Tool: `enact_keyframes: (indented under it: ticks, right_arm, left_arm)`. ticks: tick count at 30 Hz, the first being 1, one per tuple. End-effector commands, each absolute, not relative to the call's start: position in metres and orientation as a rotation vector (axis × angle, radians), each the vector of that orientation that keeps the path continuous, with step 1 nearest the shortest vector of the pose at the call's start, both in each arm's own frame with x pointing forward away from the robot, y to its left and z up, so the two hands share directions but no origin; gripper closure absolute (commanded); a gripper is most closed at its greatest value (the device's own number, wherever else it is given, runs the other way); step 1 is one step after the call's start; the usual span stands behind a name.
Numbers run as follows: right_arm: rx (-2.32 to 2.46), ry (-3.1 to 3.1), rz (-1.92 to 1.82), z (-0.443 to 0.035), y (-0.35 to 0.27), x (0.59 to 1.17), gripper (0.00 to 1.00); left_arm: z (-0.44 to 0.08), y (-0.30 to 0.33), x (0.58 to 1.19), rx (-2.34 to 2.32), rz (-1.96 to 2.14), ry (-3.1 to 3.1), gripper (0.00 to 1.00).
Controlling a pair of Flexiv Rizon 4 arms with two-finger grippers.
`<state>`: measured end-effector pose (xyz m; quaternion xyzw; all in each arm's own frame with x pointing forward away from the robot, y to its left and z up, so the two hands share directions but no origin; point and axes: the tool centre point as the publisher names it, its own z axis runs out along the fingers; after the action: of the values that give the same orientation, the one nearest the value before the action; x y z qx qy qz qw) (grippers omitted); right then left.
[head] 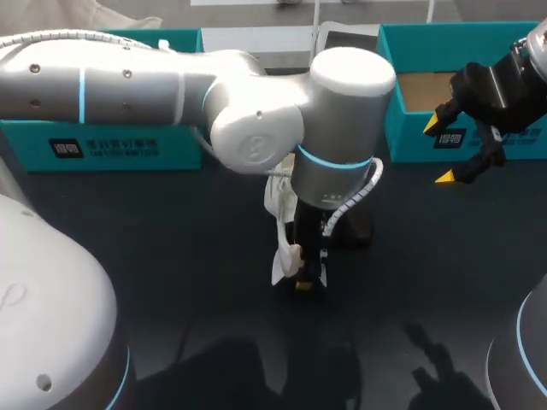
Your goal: Take the shoe out of the shoebox, open the shoe tongue, remove and reinsert the insole, then place the shoe into the shoebox
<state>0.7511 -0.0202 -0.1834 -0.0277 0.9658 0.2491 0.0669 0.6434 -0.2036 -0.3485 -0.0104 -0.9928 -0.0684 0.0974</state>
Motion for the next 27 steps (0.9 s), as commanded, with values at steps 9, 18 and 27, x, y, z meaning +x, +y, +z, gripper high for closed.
enact_keyframes:
  ticks: [9, 18, 27]
  right_arm:
    - [-0.082, 2.912, 0.748, -0.184, -0.02, 0.751, 0.0]
    - [-0.082, 2.912, 0.748, -0.184, -0.02, 0.751, 0.0]
    - [-0.082, 2.912, 0.748, -0.184, -0.02, 0.751, 0.0]
  left_arm:
    - [-0.148, -0.153, 0.691, -0.181, -0.101, -2.878, 1.0]
    - [-0.105, -0.15, 0.69, -0.153, -0.11, -2.915, 1.0]
    - [-0.105, -0.15, 0.69, -0.153, -0.11, -2.915, 1.0]
